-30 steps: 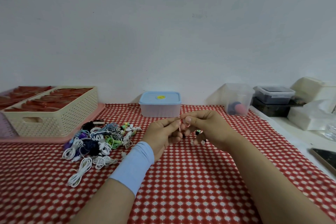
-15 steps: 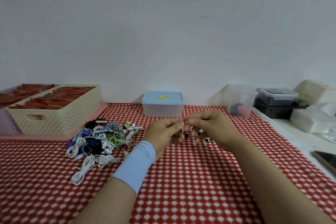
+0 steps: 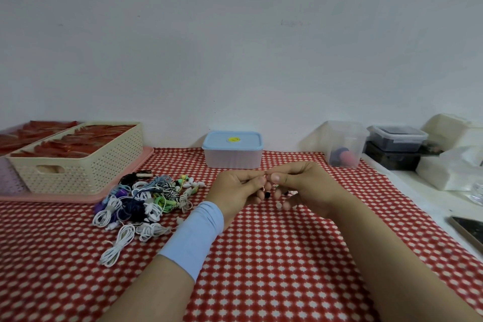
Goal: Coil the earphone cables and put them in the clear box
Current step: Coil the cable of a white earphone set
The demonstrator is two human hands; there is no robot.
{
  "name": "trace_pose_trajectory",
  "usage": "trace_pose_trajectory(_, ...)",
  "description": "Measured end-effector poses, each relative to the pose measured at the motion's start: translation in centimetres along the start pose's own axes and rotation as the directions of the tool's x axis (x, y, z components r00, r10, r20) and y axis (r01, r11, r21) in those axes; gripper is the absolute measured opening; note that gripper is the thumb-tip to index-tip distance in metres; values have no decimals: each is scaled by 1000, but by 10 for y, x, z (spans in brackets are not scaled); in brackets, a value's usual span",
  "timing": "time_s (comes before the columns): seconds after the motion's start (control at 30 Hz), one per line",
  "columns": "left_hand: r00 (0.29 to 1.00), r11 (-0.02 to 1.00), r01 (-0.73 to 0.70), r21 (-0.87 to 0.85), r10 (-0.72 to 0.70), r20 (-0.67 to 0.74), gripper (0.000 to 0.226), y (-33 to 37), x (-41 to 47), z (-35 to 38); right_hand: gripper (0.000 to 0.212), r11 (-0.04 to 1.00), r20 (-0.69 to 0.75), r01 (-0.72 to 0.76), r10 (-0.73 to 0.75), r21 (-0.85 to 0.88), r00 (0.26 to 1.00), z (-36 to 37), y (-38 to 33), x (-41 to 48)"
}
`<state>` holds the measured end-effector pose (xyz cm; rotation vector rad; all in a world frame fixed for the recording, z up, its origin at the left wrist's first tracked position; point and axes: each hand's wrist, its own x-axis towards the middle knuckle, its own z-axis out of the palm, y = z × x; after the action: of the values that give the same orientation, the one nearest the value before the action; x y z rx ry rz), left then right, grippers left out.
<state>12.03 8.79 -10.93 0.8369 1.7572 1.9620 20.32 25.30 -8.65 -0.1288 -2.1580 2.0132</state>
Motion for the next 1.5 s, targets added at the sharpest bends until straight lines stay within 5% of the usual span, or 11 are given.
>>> trace_pose_trajectory(0.27,999,999,34,-37,-33,23,19,0,-2,0,13,999,-77,53,-53,-10,996,4,2,2)
trace_pose_trajectory(0.5,995,998,63,-22,-65,-77,15,3,1,3,10,949,-100,196,-226,-247,969,11,-2,1)
trace_pose_trajectory(1.03,991,993,82,88,-72,-112,7,5,-3,1,10,871,-51,203,-251,-447,967,5,-6,0)
trace_pose_trajectory(1.23,992,997,57,58,-50,-112,14,6,-3,-2,13,932,-52,166,-192,-324,980,7,-8,-2)
trace_pose_trajectory(1.5,974,955,-128,268,173,-150,17,3,-2,-4,28,998,-72,50,-53,-48,996,11,-5,0)
